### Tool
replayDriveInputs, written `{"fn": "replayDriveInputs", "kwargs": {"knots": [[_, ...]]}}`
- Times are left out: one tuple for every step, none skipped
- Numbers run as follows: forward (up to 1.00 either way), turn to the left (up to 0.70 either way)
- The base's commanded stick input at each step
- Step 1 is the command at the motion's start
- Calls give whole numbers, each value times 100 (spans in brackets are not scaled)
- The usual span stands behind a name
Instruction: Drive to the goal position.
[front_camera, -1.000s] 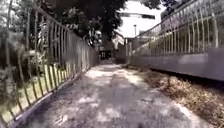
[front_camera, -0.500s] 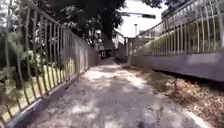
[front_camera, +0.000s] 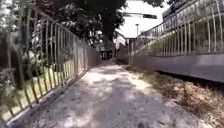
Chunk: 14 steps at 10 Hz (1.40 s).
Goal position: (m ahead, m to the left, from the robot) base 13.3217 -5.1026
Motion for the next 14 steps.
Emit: {"fn": "replayDriveInputs", "kwargs": {"knots": [[50, 0], [50, 0], [50, 0], [50, 0], [50, 0], [50, 0], [50, 0], [50, 0], [50, 0], [50, 0], [50, -21], [50, -44], [50, -50], [50, 0]]}}
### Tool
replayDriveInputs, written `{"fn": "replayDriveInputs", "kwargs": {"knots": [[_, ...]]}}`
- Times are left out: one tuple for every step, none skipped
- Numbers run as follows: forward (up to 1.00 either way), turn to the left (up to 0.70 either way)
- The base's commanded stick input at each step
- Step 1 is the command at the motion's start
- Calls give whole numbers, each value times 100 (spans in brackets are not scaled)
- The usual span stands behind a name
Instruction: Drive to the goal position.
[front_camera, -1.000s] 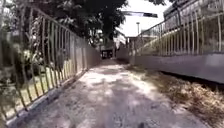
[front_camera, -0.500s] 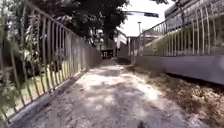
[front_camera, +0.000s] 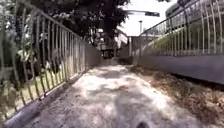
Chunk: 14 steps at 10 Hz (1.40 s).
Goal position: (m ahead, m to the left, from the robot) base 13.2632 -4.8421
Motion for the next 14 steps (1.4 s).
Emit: {"fn": "replayDriveInputs", "kwargs": {"knots": [[50, 0], [50, 0], [50, 0], [50, 0], [50, 0], [50, 0], [50, 0], [50, 0], [50, 0], [50, 0], [50, 0], [50, 0], [50, 0], [50, 0]]}}
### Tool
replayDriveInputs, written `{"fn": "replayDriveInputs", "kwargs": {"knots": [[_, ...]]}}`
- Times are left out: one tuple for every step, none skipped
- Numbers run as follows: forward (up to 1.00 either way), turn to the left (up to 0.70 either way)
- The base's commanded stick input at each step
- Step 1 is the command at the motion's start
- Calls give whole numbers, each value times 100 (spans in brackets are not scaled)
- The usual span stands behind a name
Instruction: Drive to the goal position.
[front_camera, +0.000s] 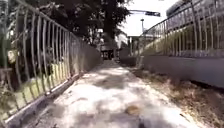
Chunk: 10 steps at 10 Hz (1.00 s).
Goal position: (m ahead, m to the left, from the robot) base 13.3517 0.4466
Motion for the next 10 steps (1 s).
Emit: {"fn": "replayDriveInputs", "kwargs": {"knots": [[50, 0], [50, 0], [50, 0], [50, 0], [50, 0], [50, 0], [50, 0], [50, 0], [50, 0], [50, 0]]}}
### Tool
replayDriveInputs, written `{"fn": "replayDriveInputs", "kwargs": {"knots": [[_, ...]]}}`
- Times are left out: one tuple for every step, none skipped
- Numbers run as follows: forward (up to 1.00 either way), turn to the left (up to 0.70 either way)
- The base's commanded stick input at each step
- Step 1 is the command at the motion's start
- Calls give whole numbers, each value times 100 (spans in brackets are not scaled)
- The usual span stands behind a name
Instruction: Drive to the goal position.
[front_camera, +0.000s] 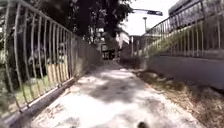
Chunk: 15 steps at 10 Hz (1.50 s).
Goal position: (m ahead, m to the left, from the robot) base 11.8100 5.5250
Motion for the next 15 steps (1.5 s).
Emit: {"fn": "replayDriveInputs", "kwargs": {"knots": [[50, 0], [50, 0], [50, 0], [50, 0], [50, 0], [50, 0], [50, 0], [50, 0], [50, 0], [50, 0], [50, 0], [50, 0], [50, 0], [50, 0], [50, 0]]}}
